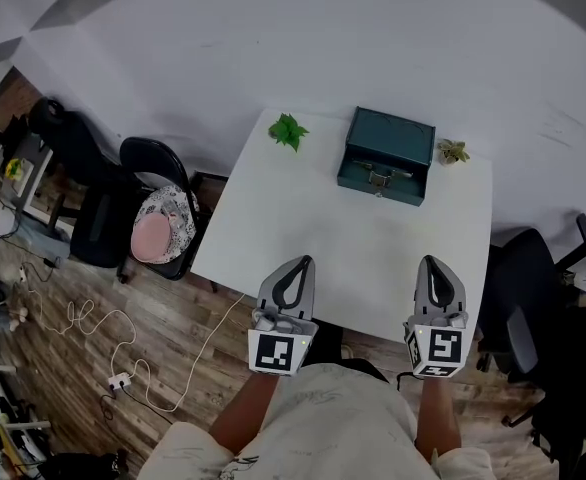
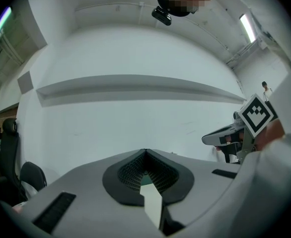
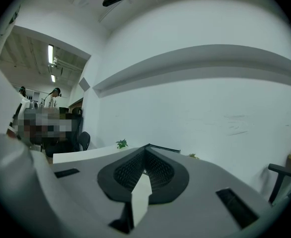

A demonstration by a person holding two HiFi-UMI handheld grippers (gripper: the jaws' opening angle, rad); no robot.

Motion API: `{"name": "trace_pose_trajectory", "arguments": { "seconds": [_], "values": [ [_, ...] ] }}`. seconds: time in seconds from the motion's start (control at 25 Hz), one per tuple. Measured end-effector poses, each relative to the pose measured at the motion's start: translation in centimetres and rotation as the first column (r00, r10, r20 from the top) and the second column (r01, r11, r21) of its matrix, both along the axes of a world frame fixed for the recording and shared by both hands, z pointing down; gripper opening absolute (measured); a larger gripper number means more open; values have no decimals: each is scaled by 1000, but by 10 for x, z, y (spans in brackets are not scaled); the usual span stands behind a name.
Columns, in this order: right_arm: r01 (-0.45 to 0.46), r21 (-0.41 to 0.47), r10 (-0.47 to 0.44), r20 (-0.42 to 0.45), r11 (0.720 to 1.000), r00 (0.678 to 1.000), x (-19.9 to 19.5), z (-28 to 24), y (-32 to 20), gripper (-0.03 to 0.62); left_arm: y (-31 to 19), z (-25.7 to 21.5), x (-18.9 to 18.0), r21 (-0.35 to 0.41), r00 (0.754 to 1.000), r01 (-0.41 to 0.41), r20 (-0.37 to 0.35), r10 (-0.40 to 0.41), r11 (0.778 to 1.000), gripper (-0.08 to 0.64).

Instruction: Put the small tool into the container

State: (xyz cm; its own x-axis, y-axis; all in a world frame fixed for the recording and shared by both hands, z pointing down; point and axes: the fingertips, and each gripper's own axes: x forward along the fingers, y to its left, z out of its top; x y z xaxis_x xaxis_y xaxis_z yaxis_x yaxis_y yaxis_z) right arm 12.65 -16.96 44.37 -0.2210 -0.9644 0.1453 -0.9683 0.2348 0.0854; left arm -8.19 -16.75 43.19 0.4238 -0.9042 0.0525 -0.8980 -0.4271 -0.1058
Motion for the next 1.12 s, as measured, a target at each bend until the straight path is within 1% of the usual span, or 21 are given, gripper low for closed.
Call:
{"name": "trace_pose_trajectory", "arguments": {
  "seconds": [0.12,0.32,0.72,1.12],
  "values": [
    [10,0,-10,-8,1000,1000,-4,-1,-2,15,-2,0,-4,-9,1000,9,-11,-9,1000,6],
    [25,0,-25,-16,1000,1000,-10,0,-3,15,-4,1,-4,-14,1000,6,-5,-6,1000,6],
    [19,-5,-20,-24,1000,1000,-8,0,-6,15,-9,3,-5,-22,1000,15,-11,-16,1000,6],
    [17,0,-17,-25,1000,1000,-7,-2,-5,15,-8,0,-3,-15,1000,14,-16,-14,1000,6]
  ]
}}
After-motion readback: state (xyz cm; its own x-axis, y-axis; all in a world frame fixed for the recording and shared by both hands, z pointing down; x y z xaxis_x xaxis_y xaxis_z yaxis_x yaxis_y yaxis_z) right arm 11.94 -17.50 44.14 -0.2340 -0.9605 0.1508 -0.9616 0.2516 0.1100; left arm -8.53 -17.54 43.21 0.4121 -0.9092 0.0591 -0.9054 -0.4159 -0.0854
